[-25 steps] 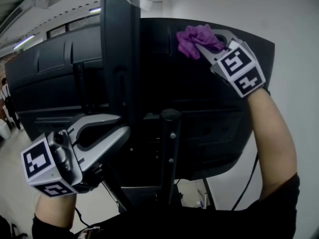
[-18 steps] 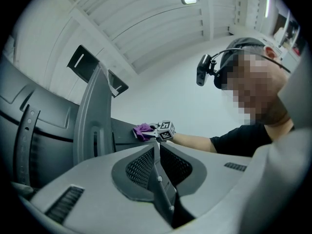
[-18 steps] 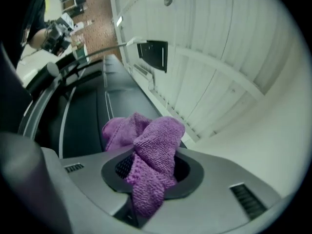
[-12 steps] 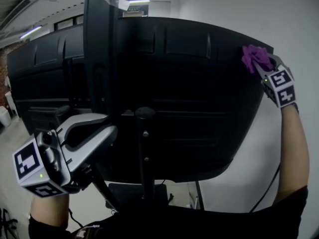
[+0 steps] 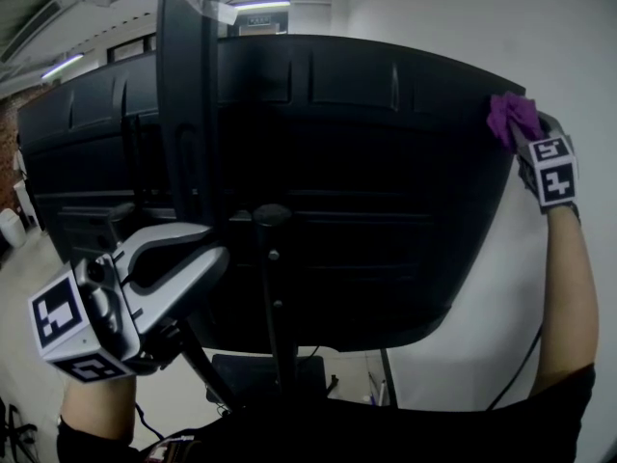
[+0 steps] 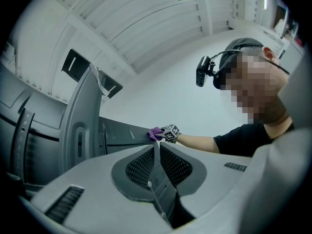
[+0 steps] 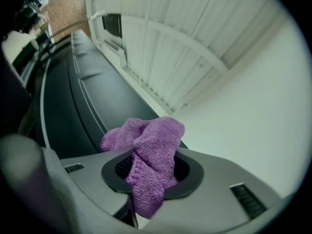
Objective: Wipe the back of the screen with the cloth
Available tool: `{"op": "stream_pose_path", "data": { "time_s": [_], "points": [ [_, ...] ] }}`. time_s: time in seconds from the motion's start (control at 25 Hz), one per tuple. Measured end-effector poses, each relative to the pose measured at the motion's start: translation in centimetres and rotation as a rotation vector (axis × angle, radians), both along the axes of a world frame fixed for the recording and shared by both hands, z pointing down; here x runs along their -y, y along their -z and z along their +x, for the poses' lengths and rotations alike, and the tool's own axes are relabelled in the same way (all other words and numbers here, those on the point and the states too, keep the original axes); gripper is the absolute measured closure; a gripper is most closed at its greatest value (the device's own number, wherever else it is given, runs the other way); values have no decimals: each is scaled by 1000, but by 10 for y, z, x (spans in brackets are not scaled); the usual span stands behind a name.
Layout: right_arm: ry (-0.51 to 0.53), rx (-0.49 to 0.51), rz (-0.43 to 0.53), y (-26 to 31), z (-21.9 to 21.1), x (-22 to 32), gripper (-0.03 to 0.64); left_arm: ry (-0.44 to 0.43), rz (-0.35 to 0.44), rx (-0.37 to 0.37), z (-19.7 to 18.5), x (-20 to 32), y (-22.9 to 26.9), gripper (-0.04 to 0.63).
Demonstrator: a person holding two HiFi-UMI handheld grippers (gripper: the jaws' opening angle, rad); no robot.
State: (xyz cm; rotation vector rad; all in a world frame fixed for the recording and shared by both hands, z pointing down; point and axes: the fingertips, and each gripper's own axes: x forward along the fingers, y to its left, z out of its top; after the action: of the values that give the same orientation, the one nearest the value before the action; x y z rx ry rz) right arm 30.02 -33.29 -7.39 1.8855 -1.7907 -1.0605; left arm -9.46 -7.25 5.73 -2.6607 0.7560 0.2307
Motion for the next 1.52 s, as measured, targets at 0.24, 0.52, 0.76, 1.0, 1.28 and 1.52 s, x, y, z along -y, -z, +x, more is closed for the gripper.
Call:
{"op": "stream_pose_path", "data": {
  "time_s": [0.24,0.52,0.76,1.0,1.28,1.52],
  "points": [
    [498,-339,23,-34,-217,-77,508,-6,12,-7,-12,-2,2,563],
    [601,-640,-83,-96,-375,-84,508,-5,23,21,-52,-15,-4,563],
    [521,-703,-106,-113,-383,-60,508,2,33,24,-71,-18,-2,563],
    [428,-665,-138,-116,-306,-45,507,-23,20,23,-57,-12,-6,563],
    [305,-514,-235,-125,-146,-18,506,-47,10,22,-16,-6,-12,563],
    [167,-359,-278,-130,-27,4,506,-43,-18,10,10,0,-23,563]
  ]
}}
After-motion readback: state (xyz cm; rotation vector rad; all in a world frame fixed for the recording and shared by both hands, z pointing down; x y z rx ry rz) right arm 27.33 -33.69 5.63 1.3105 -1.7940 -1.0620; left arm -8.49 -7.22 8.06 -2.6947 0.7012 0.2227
